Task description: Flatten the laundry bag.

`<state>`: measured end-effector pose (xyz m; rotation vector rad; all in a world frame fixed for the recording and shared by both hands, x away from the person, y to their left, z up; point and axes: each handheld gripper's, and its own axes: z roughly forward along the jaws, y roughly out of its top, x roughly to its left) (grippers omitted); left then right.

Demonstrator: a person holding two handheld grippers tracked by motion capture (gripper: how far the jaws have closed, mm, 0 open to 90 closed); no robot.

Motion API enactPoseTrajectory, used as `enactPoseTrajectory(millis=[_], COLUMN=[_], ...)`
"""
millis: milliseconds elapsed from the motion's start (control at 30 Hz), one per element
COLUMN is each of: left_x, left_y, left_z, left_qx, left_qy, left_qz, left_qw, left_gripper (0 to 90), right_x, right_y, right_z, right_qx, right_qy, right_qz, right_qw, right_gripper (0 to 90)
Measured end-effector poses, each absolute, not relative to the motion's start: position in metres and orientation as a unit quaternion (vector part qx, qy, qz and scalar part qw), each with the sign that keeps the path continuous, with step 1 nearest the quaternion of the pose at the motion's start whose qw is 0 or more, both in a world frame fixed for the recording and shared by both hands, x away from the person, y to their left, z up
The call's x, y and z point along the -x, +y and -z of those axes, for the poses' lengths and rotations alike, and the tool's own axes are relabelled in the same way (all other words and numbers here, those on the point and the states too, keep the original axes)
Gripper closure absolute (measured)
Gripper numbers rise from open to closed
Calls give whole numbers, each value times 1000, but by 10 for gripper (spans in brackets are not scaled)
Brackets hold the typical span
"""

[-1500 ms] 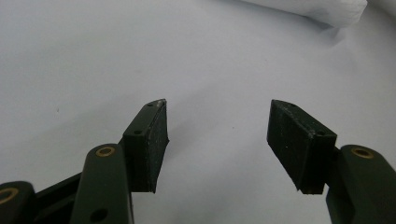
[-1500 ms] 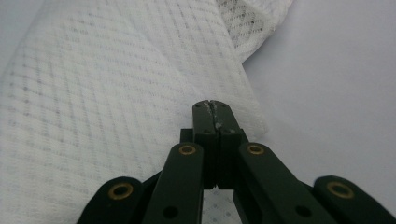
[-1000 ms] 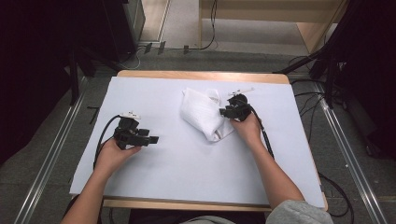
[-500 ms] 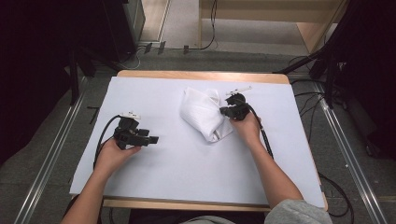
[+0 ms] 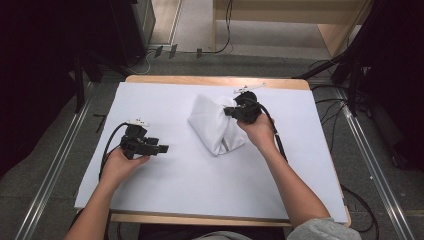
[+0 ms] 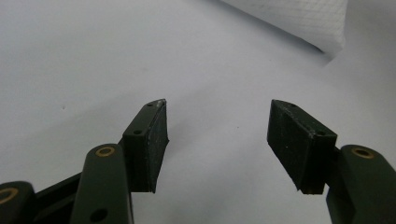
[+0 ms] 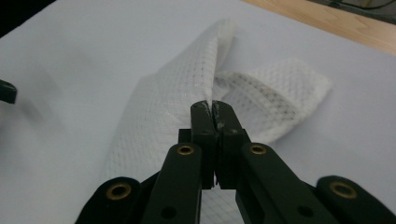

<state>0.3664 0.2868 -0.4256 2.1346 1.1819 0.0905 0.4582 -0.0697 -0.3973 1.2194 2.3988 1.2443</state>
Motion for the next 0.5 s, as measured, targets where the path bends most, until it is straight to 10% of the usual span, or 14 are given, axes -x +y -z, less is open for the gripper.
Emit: enactPoseTrajectory(millis=[500], left_x=[-368], left_y=[298], left_z=[423], left_qx=[-812], left_qy=[466], left_qz=[-38], left_qw=[348], left_gripper=[390], right_x=[-448], right_y=[-5], right_z=[384], right_qx=[-355], right_qy=[834], right_qz=[-419], right_qw=[60], right_gripper=[900])
